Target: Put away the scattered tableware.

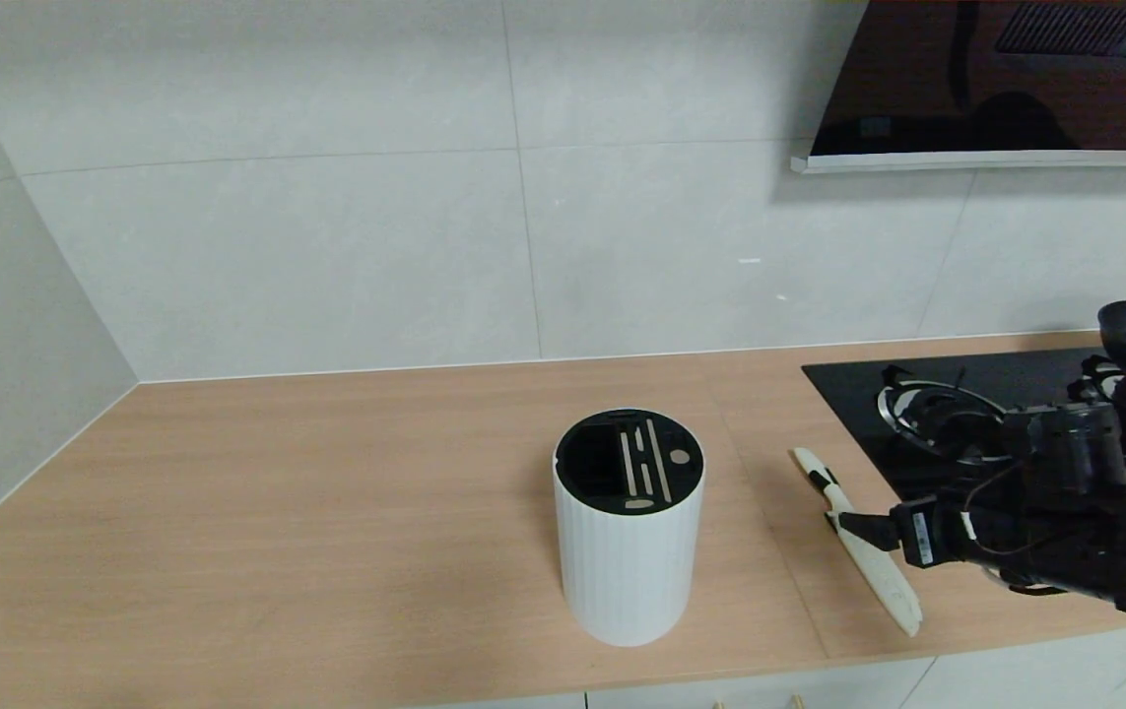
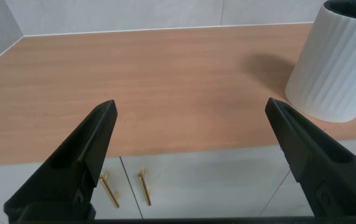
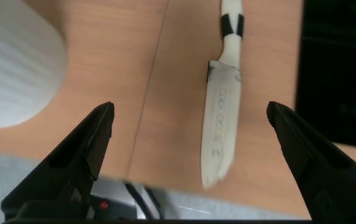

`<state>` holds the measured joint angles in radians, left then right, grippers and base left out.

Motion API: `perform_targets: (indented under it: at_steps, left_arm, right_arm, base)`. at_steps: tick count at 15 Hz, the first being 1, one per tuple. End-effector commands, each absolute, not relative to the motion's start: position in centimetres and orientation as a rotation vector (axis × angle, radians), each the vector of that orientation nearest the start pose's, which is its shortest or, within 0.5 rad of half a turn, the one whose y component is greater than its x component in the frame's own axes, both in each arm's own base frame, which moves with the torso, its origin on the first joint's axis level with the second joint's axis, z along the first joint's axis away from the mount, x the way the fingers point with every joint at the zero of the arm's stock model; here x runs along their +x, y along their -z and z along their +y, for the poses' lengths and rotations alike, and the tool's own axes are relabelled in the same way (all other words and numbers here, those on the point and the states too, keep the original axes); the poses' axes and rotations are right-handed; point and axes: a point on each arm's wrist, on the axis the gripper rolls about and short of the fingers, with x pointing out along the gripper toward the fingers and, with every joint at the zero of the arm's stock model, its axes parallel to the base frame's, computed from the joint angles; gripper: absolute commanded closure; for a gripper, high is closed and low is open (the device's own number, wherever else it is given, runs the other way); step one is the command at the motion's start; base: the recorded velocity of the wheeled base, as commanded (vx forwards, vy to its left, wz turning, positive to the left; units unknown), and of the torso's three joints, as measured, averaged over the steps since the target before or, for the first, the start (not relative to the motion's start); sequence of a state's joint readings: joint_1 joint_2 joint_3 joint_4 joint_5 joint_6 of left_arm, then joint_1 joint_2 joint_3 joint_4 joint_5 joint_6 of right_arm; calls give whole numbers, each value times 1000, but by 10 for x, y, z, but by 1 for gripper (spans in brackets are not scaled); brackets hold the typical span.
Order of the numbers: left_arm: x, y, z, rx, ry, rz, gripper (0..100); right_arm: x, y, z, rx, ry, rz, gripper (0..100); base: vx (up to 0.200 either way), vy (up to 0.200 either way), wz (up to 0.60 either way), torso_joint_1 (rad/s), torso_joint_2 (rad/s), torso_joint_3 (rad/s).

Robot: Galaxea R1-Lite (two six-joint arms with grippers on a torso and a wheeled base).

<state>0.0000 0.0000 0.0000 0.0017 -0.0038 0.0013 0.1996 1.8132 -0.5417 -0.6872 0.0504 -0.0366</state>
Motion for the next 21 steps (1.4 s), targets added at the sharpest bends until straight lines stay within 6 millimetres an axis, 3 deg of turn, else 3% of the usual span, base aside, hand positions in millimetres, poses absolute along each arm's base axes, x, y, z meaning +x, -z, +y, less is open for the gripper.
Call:
perform_targets:
  at_steps: [1, 4, 7, 16, 21]
  left_arm:
    - [-23, -75, 0, 2, 5, 2, 0]
    - [-23, -75, 0, 2, 3, 2, 0]
    - [-23, -75, 0, 2, 3, 2, 0]
    - [-23, -75, 0, 2, 3, 2, 0]
    - [-23, -75, 0, 2, 3, 3, 0]
  right_arm:
    - [294, -52, 60, -88, -243, 663, 0]
    - [319, -26, 60, -91, -212, 666, 0]
    - [334, -14, 52, -81, -178, 654, 0]
    - [346, 6, 46, -87, -115, 633, 0]
    - [350, 5, 48, -87, -108, 616, 0]
  base:
    - [0, 0, 0, 0, 0, 0]
    - [0, 0, 0, 0, 0, 0]
    - [0, 0, 0, 0, 0, 0]
    - [0, 0, 0, 0, 0, 0]
    - [0, 0, 0, 0, 0, 0]
